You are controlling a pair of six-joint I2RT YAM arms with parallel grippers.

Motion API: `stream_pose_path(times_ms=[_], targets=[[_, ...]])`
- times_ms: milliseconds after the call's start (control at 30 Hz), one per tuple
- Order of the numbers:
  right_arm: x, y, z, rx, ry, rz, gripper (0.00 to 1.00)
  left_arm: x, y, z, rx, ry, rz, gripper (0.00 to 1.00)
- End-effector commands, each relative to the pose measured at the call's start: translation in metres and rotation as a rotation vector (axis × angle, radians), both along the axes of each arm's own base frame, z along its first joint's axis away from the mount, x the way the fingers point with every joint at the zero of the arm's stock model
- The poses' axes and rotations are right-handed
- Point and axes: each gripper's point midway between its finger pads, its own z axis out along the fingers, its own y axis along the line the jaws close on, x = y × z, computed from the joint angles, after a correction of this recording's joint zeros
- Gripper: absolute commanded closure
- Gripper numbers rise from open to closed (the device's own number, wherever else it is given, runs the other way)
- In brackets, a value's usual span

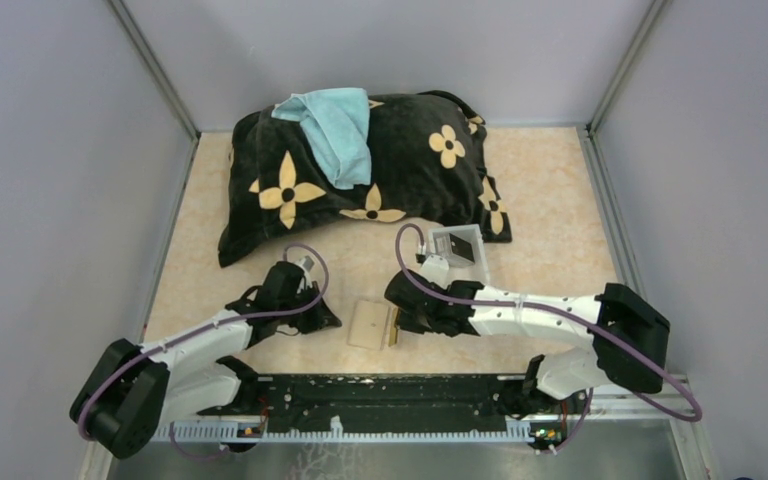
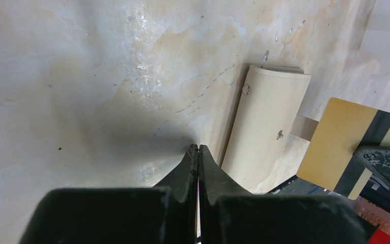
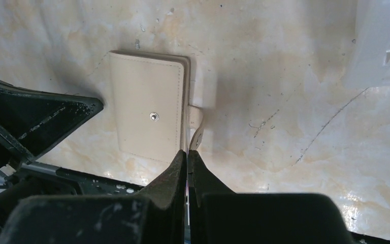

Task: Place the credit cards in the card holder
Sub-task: Open the card holder at the center of the board.

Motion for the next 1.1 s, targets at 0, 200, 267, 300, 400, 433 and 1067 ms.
stream_pose_path(times_ms=[0, 200, 267, 300, 400, 433, 1067], targets=[[0.008, 0.012, 0.012, 0.136, -0.01, -0.042, 1.0, -0.004, 0.0, -0.004, 0.024, 0.005, -0.034, 1.0], [0.007, 0.01, 0.003, 0.191, 0.007, -0.069, 1.0, -0.004, -0.003, -0.002, 0.018, 0.002, -0.047, 1.0], [0.007, 0.011, 0.002, 0.22, 0.008, -0.077, 1.0, -0.004, -0.004, -0.002, 0.014, 0.001, -0.052, 1.0], [0.008, 0.012, 0.003, 0.242, 0.008, -0.082, 1.0, -0.004, -0.005, -0.002, 0.014, 0.003, -0.055, 1.0], [0.008, 0.013, 0.003, 0.282, 0.01, -0.095, 1.0, -0.004, -0.006, -0.002, 0.013, 0.004, -0.06, 1.0], [0.009, 0.012, 0.003, 0.286, 0.012, -0.099, 1.0, -0.005, -0.006, -0.002, 0.013, 0.005, -0.063, 1.0], [0.009, 0.013, -0.009, 0.324, 0.019, -0.107, 1.0, -0.005, -0.012, -0.007, 0.024, 0.024, -0.089, 1.0]])
